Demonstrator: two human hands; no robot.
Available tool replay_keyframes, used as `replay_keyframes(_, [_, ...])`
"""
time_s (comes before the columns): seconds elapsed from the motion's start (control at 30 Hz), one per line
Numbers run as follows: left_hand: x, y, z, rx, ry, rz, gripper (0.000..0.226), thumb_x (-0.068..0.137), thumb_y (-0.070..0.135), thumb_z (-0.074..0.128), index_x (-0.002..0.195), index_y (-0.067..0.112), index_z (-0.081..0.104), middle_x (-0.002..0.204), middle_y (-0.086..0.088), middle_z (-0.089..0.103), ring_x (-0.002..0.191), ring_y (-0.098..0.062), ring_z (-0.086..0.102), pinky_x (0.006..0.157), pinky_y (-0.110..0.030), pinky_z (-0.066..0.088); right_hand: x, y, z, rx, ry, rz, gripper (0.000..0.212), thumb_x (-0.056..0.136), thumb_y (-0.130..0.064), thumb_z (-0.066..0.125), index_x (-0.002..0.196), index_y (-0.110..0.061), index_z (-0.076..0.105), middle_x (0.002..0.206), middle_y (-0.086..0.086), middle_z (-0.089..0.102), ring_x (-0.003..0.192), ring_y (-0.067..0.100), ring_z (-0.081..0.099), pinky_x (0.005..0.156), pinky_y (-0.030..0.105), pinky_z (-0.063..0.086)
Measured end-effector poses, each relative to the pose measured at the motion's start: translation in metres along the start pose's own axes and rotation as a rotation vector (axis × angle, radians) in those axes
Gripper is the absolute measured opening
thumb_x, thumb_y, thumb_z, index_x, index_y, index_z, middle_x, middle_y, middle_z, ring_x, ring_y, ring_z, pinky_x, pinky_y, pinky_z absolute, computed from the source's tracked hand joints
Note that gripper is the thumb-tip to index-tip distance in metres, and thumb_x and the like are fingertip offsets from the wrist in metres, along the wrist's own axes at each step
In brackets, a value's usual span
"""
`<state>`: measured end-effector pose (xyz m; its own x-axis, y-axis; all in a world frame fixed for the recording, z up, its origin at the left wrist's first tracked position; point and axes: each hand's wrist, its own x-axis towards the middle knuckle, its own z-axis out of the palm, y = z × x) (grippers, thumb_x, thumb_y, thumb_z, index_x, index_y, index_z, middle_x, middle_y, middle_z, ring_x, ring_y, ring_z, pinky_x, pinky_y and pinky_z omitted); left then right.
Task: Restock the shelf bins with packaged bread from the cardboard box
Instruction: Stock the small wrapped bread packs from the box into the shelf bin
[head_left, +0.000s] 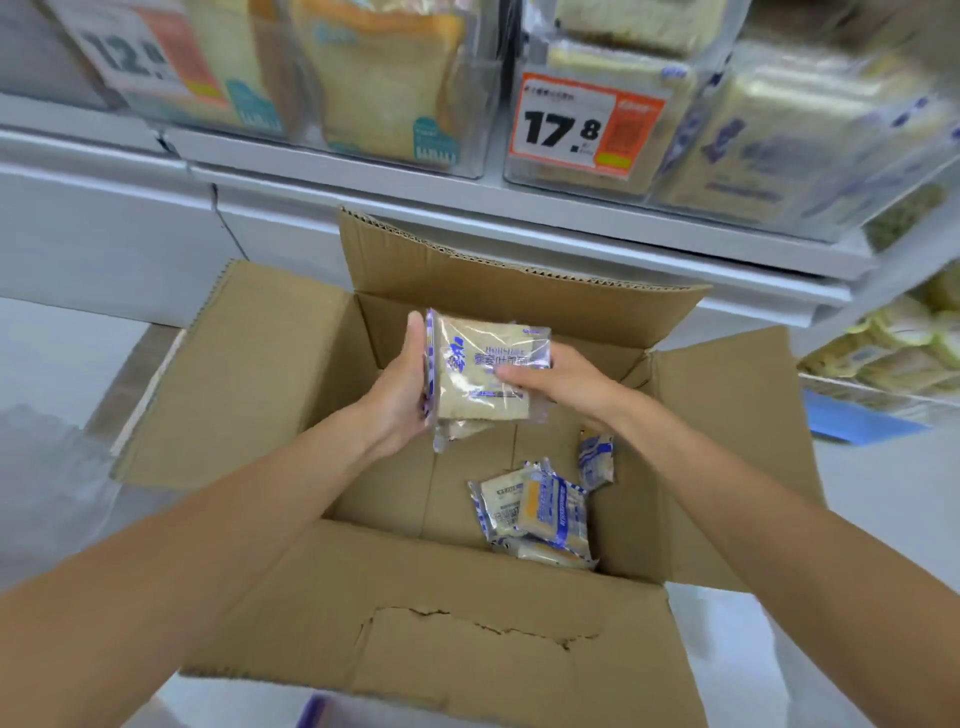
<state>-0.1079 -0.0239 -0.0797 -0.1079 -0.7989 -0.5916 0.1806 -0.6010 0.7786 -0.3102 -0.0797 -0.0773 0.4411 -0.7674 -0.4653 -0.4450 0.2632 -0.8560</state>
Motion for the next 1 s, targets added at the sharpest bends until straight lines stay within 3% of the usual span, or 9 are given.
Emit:
replay_keyframes(0.13, [-0.038,0.049,0.036,0.184,0.108,0.2,0.027,0.084,0.033,0.073,0.104,0.018,0.063,0.099,-0.006,0.074,0.079,-0.019,0.071,0.053,-0.024,0.053,-0.041,-0.039,-0.013,0.073,0.127,-0.043,0.049,0.079,-0.018,0.08,0.12,-0.015,0.053,0.113,0.002,0.068,0.098,0.013,0.069,0.087,0.03,0.056])
replay_keyframes(0.23, [-0.052,0.085,0.059,0.183,0.124,0.264,0.031,0.081,0.015,0.077,0.107,0.014,0.06,0.106,-0.012,0.073,0.094,-0.028,0.071,0.083,-0.044,0.057,-0.074,-0.07,-0.034,0.186,0.216,-0.078,0.083,0.063,-0.027,0.089,0.131,-0.015,0.044,0.121,0.004,0.065,0.104,0.018,0.067,0.094,0.038,0.054])
replay_keyframes(0.33, [-0.06,0.125,0.091,0.274,0.079,0.403,0.052,0.078,0.03,0.079,0.122,0.016,0.055,0.113,-0.004,0.071,0.1,-0.021,0.069,0.096,-0.043,0.052,-0.103,-0.098,-0.066,0.216,0.164,-0.139,0.058,0.072,-0.02,0.081,0.123,-0.002,0.06,0.117,0.014,0.069,0.102,0.026,0.066,0.099,0.044,0.049])
replay_keyframes(0.43, [-0.058,0.161,0.124,0.546,0.191,0.674,0.076,0.08,0.055,0.068,0.141,0.018,0.041,0.136,0.0,0.053,0.122,-0.019,0.054,0.106,-0.039,0.043,-0.121,-0.119,-0.111,0.265,0.324,-0.236,0.07,0.065,-0.022,0.087,0.126,-0.004,0.057,0.117,0.012,0.068,0.104,0.026,0.066,0.097,0.042,0.05])
replay_keyframes(0.53, [-0.046,0.19,0.139,0.979,0.486,1.076,0.065,0.097,0.05,0.045,0.151,0.018,0.03,0.16,-0.003,0.02,0.146,-0.024,0.02,0.116,-0.041,0.022,-0.13,-0.134,-0.162,0.297,0.548,-0.335,0.101,0.049,-0.037,0.096,0.135,-0.01,0.049,0.125,0.012,0.065,0.111,0.027,0.066,0.099,0.045,0.051])
replay_keyframes(0.63, [-0.017,0.219,0.136,1.459,0.701,1.497,0.057,0.096,0.032,0.055,0.148,0.02,0.035,0.16,-0.01,0.024,0.147,-0.029,0.022,0.118,-0.051,0.02,-0.131,-0.153,-0.204,0.352,0.634,-0.425,0.079,0.059,-0.023,0.089,0.128,-0.006,0.055,0.117,0.012,0.07,0.105,0.027,0.069,0.092,0.045,0.055])
replay_keyframes(0.8, [0.037,0.243,0.121,1.692,0.784,1.576,0.055,0.099,0.038,0.046,0.15,0.024,0.032,0.159,-0.011,0.027,0.146,-0.032,0.024,0.117,-0.054,0.01,-0.071,-0.183,-0.257,0.358,0.759,-0.404,0.103,0.04,-0.038,0.098,0.125,-0.005,0.051,0.114,0.01,0.068,0.101,0.025,0.069,0.094,0.045,0.054])
replay_keyframes(0.9, [0.049,0.243,0.115,1.693,0.798,1.641,0.052,0.103,0.043,0.031,0.152,0.025,0.03,0.16,-0.009,0.024,0.148,-0.03,0.021,0.118,-0.056,0.012,-0.034,-0.206,-0.268,0.257,0.853,-0.373,0.069,0.069,-0.026,0.087,0.124,-0.005,0.051,0.115,0.006,0.066,0.104,0.02,0.063,0.096,0.036,0.05])
replay_keyframes(1.0, [0.051,0.243,0.117,1.632,0.824,1.709,0.051,0.104,0.043,0.032,0.151,0.024,0.032,0.159,-0.009,0.027,0.147,-0.029,0.024,0.117,-0.056,0.015,-0.005,-0.214,-0.276,0.103,0.96,-0.389,0.089,0.077,-0.025,0.082,0.147,-0.01,0.029,0.147,0.009,0.045,0.132,0.025,0.046,0.1,0.026,0.041])
